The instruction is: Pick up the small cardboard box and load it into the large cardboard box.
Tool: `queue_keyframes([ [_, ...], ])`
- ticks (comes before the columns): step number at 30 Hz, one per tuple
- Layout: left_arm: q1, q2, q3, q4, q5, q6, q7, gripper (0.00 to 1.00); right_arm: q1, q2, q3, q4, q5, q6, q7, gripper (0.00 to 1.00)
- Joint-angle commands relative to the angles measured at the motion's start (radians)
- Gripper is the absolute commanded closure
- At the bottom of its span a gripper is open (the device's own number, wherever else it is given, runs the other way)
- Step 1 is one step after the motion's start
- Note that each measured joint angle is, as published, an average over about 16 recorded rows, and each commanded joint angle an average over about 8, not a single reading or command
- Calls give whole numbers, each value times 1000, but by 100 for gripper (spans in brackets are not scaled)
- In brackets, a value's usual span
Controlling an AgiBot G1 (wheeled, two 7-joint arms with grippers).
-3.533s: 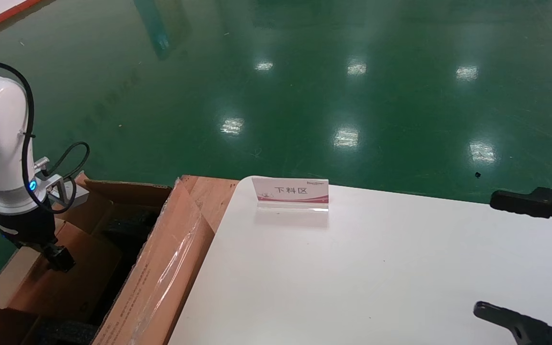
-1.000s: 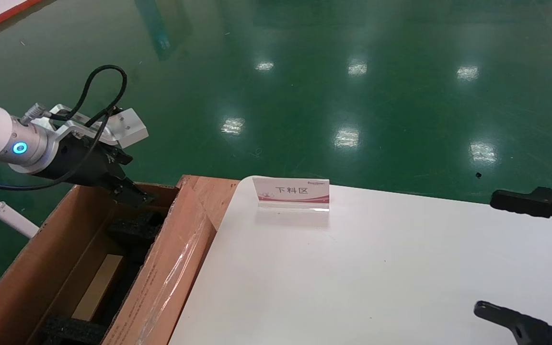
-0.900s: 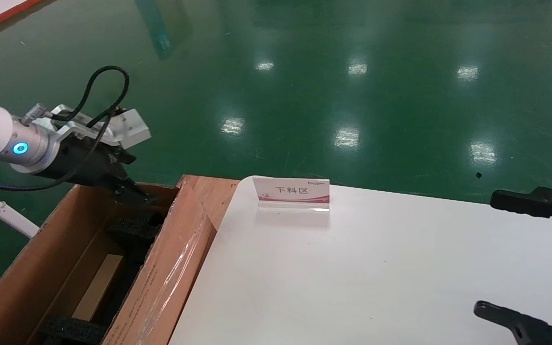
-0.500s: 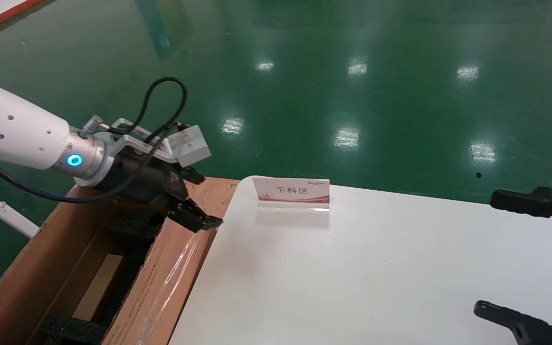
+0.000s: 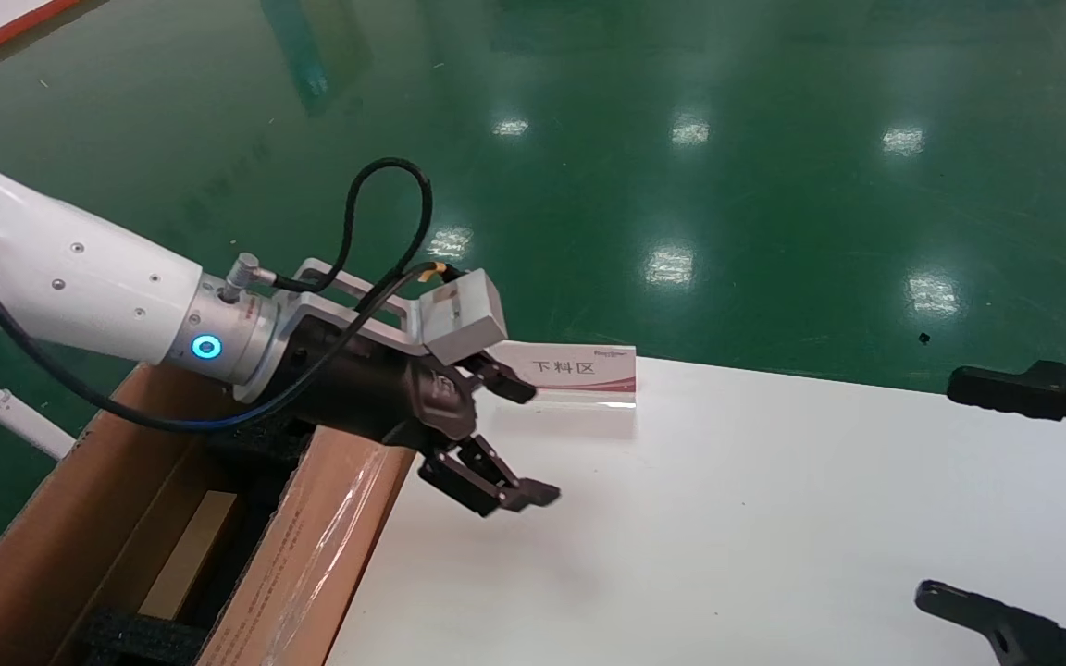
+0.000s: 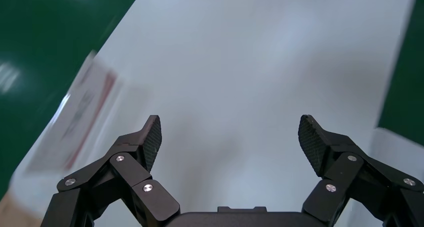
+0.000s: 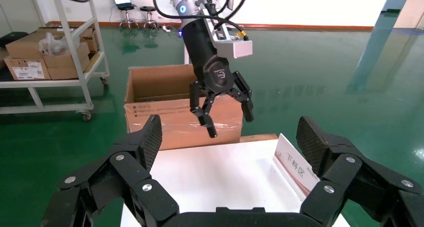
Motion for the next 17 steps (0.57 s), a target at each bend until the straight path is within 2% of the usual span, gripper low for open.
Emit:
queue_keyframes([
  [1,49,4,-67,3,-24,20,31,0,0,0,0,0,0,0,0,0],
  [14,369,32,-505,19,-179,150,230,0,0,0,-1,0,0,0,0,0],
  [17,406,35,-556,21,-197,165,253,0,0,0,-1,0,0,0,0,0],
])
